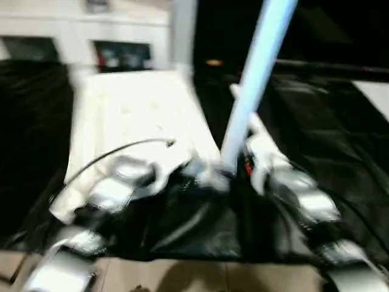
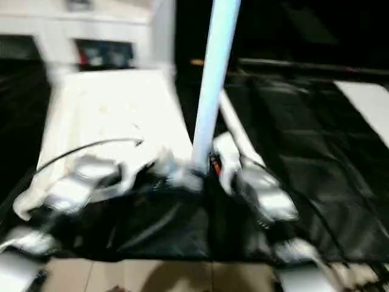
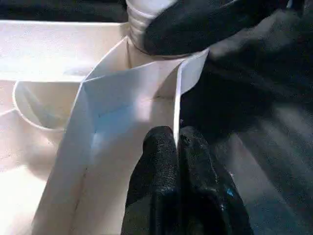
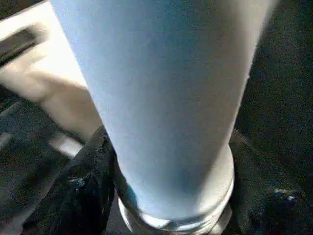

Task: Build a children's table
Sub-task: Rotate leg to tighten

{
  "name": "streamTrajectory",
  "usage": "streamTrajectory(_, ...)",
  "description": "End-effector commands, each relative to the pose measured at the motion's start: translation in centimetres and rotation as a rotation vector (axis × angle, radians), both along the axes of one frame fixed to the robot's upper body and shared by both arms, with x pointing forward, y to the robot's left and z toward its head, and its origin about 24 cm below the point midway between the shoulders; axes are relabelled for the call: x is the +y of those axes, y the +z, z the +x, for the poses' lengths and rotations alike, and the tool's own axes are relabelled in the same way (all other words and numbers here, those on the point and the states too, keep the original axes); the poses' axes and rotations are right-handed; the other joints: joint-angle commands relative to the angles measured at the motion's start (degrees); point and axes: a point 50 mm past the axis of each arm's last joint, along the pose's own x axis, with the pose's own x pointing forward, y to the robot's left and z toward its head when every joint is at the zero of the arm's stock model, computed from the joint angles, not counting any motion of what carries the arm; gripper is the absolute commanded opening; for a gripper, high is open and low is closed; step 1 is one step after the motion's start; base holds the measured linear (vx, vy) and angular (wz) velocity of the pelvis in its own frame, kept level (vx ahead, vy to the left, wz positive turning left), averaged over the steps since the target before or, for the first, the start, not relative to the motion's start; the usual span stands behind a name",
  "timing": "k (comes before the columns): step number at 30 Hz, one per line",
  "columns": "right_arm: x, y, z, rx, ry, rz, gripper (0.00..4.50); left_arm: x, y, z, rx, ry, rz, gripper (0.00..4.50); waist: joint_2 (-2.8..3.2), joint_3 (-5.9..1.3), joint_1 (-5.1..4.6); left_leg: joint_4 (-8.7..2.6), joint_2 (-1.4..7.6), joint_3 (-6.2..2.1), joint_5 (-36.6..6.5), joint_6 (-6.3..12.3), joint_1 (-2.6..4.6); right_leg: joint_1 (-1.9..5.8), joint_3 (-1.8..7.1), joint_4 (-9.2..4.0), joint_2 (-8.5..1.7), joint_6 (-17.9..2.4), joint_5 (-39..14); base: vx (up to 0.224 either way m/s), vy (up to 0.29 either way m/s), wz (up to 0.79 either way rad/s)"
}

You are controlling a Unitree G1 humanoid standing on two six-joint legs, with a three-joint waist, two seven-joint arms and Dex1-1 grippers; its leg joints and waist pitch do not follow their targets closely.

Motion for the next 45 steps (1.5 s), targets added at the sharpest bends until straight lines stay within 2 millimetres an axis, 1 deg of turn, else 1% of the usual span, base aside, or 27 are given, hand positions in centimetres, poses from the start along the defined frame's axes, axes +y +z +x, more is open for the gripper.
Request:
streamTrajectory(1,1.1,-1.5,-0.1,0.067,-0.080,-0.031,2.77,-1.0,1.7,1.3,-0.088,0.103,-0.042,0.00,-0.19,-3.45,0.29,-3.73,0.22,0.08,-15.65,-0.64,-0.06,2.79,1.82,-4.99,-3.21,-7.03,-25.48,0.000,0.000,0.00)
streamTrajectory(3,2.3,-1.6,-0.1,0.050,-0.072,-0.021,2.77,-1.9,1.5,1.2,-0.099,0.119,-0.053,0.00,-0.16,-3.48,0.10,-3.69,0.17,0.14,-15.05,0.17,-0.10,2.71,1.91,-4.90,-3.08,-7.78,-23.72,0.000,0.000,0.00)
streamTrajectory(5,3.1,-1.5,-0.2,0.031,-0.047,-0.008,3.32,-2.7,1.4,0.9,-0.099,0.099,-0.063,0.00,-0.15,-3.61,0.22,-3.62,0.25,0.24,-13.98,1.03,-0.21,2.83,1.96,-4.67,-3.04,-8.65,-20.71,0.000,0.000,0.00)
streamTrajectory(8,3.6,-1.2,-0.1,0.032,-0.020,0.033,3.56,-3.1,1.3,0.6,-0.103,0.062,-0.059,0.00,-0.07,-3.63,0.19,-3.66,0.32,0.26,-13.14,1.72,-0.30,3.02,1.97,-4.20,-2.83,-10.06,-16.88,0.000,0.000,0.00)
streamTrajectory(10,3.6,-0.9,-0.1,0.015,0.015,0.021,3.68,-2.9,1.3,0.5,-0.109,0.033,-0.059,0.00,0.08,-3.57,0.17,-3.69,0.31,0.27,-13.74,1.93,-0.24,3.06,1.98,-4.25,-2.82,-10.42,-16.75,0.000,0.000,0.00)
streamTrajectory(11,3.4,-0.8,-0.1,-0.001,0.037,0.011,3.88,-2.7,1.3,0.4,-0.106,0.014,-0.058,0.00,0.13,-3.55,0.17,-3.71,0.29,0.29,-14.36,1.91,-0.16,3.04,2.00,-4.32,-2.86,-10.42,-17.36,0.000,0.000,0.00)
streamTrajectory(14,3.0,-0.5,-0.3,-0.024,0.109,0.009,3.88,-2.1,1.3,0.0,-0.099,-0.043,-0.060,0.00,0.04,-3.52,0.13,-3.71,0.28,0.26,-15.37,2.13,-0.16,3.08,1.99,-4.53,-2.94,-10.03,-19.18,0.000,0.000,0.00)
streamTrajectory(15,2.7,-0.3,-0.5,-0.034,0.157,0.010,3.88,-1.8,1.3,-0.2,-0.098,-0.074,-0.056,0.00,0.31,-3.47,0.13,-3.76,0.34,0.24,-15.43,2.07,-0.06,2.97,2.04,-4.54,-2.97,-10.07,-19.30,0.000,0.000,0.00)
streamTrajectory(16,2.4,-0.2,-0.8,-0.040,0.213,0.009,3.88,-1.5,1.3,-0.4,-0.091,-0.115,-0.058,0.00,0.25,-3.50,0.21,-3.75,0.36,0.23,-15.55,2.15,0.00,3.00,2.00,-4.63,-2.97,-10.06,-19.32,0.000,0.000,0.00)
streamTrajectory(17,2.4,-0.2,-0.8,-0.040,0.213,0.009,3.88,-1.5,1.3,-0.4,-0.091,-0.115,-0.058,0.00,0.16,-3.55,0.28,-3.71,0.42,0.26,-15.15,2.43,-0.09,3.08,2.08,-4.44,-2.97,-10.23,-18.34,0.000,0.000,0.00)
streamTrajectory(18,1.6,0.0,-1.4,-0.039,0.319,0.007,3.88,-0.8,1.3,-0.8,-0.078,-0.180,-0.051,0.00,0.33,-3.51,0.24,-3.80,0.50,0.23,-14.91,2.35,-0.16,3.06,2.13,-4.33,-3.01,-10.51,-17.76,0.000,0.000,0.00)
streamTrajectory(19,1.2,0.0,-1.8,-0.036,0.378,-0.002,3.88,-0.4,1.4,-1.0,-0.066,-0.215,-0.049,0.00,0.20,-3.63,0.47,-3.68,0.54,0.24,-14.61,2.74,-0.03,3.25,2.05,-4.28,-2.90,-10.80,-16.52,0.000,0.000,0.00)
streamTrajectory(21,0.5,0.1,-2.3,-0.024,0.459,-0.021,3.88,0.1,1.4,-1.4,-0.046,-0.269,-0.043,0.00,0.36,-3.62,0.57,-3.61,0.63,0.41,-14.19,3.26,0.11,3.10,2.18,-3.98,-2.84,-11.93,-14.10,0.000,0.000,0.00)
streamTrajectory(22,0.1,0.1,-2.6,-0.018,0.500,-0.033,3.88,0.4,1.5,-1.5,-0.035,-0.294,-0.039,0.00,0.41,-3.59,0.71,-3.63,0.63,0.41,-13.99,3.32,0.04,3.18,2.10,-3.89,-2.76,-12.43,-13.55,0.000,0.000,0.00)
streamTrajectory(25,-0.5,0.2,-3.0,0.001,0.566,-0.055,3.88,0.9,1.6,-1.6,-0.022,-0.326,-0.028,0.00,0.57,-3.53,1.58,-3.62,0.88,0.63,-14.31,2.94,0.35,2.91,2.12,-3.77,-2.70,-12.87,-13.34,0.000,0.000,0.00)
streamTrajectory(26,-0.8,0.3,-3.2,0.008,0.592,-0.064,3.88,1.1,1.6,-1.7,-0.018,-0.339,-0.027,0.00,0.50,-3.54,1.90,-3.59,0.93,0.72,-14.83,2.61,0.66,2.75,2.14,-3.85,-2.68,-13.01,-13.53,0.000,0.000,0.00)
streamTrajectory(28,-1.0,0.3,-3.6,0.024,0.648,-0.081,3.88,1.4,1.7,-1.8,0.003,-0.372,-0.023,0.00,0.54,-3.53,2.22,-3.61,0.94,0.75,-14.87,2.40,0.50,2.93,2.13,-3.72,-2.70,-12.83,-13.99,0.000,0.000,0.00)
streamTrajectory(30,-1.1,0.3,-3.8,0.033,0.677,-0.085,3.58,1.6,1.7,-2.0,0.017,-0.399,-0.018,0.00,0.38,-3.52,2.57,-3.64,0.98,0.75,-14.59,2.14,0.46,2.89,2.19,-3.76,-2.84,-12.36,-14.40,0.000,0.000,0.00)
streamTrajectory(31,-1.1,0.3,-4.0,0.040,0.695,-0.086,3.58,1.7,1.7,-2.1,0.025,-0.414,-0.014,0.00,0.33,-3.52,2.60,-3.67,0.95,0.72,-14.42,2.09,0.41,2.93,2.19,-3.75,-2.84,-12.22,-14.55,0.000,0.000,0.00)
streamTrajectory(32,-1.1,0.3,-4.1,0.044,0.704,-0.086,3.55,1.7,1.7,-2.1,0.030,-0.421,-0.011,0.00,0.15,-3.52,2.71,-3.69,0.97,0.71,-14.26,1.98,0.43,2.93,2.17,-3.72,-2.87,-11.97,-15.04,0.000,0.000,0.00)
streamTrajectory(33,-1.1,0.3,-4.2,0.048,0.713,-0.086,3.37,1.8,1.7,-2.2,0.034,-0.427,-0.010,0.00,0.25,-3.49,2.70,-3.71,0.97,0.69,-14.39,1.85,0.43,2.86,2.18,-3.76,-2.89,-11.86,-15.48,0.000,0.000,0.00)
streamTrajectory(35,-1.1,0.3,-4.3,0.053,0.725,-0.088,3.19,1.8,1.7,-2.2,0.036,-0.431,-0.009,0.00,0.13,-3.47,2.76,-3.71,0.95,0.70,-14.58,1.75,0.42,2.84,2.19,-3.84,-2.89,-11.61,-16.13,0.000,0.000,0.00)
streamTrajectory(39,-0.9,0.2,-4.5,0.060,0.728,-0.076,3.09,1.8,1.7,-2.1,0.027,-0.423,-0.015,0.00,0.06,-3.50,2.78,-3.68,0.93,0.68,-14.02,1.69,0.35,2.85,2.22,-3.85,-2.94,-11.18,-16.32,0.000,0.000,0.00)
streamTrajectory(41,-0.7,0.1,-4.5,0.057,0.698,-0.054,2.86,1.6,1.5,-1.9,0.015,-0.392,-0.019,0.00,0.02,-3.51,2.76,-3.69,0.91,0.66,-13.84,1.67,0.26,2.89,2.18,-3.87,-2.96,-11.00,-16.62,0.000,0.000,0.00)
streamTrajectory(43,-0.6,0.0,-4.4,0.055,0.675,-0.042,2.82,1.5,1.4,-1.8,0.007,-0.372,-0.018,0.00,0.05,-3.45,2.76,-3.70,0.94,0.68,-14.34,1.52,0.42,2.72,2.19,-4.02,-2.96,-10.97,-17.19,0.000,0.000,0.00)
streamTrajectory(44,-0.4,0.0,-4.1,0.046,0.632,-0.036,2.80,1.4,1.3,-1.6,-0.002,-0.342,-0.018,0.00,-0.03,-3.41,2.68,-3.75,0.88,0.63,-14.63,1.39,0.32,2.80,2.17,-4.08,-2.95,-10.65,-18.11,0.000,0.000,0.00)
streamTrajectory(45,-0.1,-0.4,-2.9,0.017,0.472,-0.050,2.78,0.7,1.3,-1.0,-0.032,-0.257,-0.034,0.00,-0.04,-3.24,2.44,-3.87,0.88,0.58,-15.06,0.82,0.29,2.60,2.22,-4.28,-3.09,-10.15,-19.71,0.000,0.000,0.00)
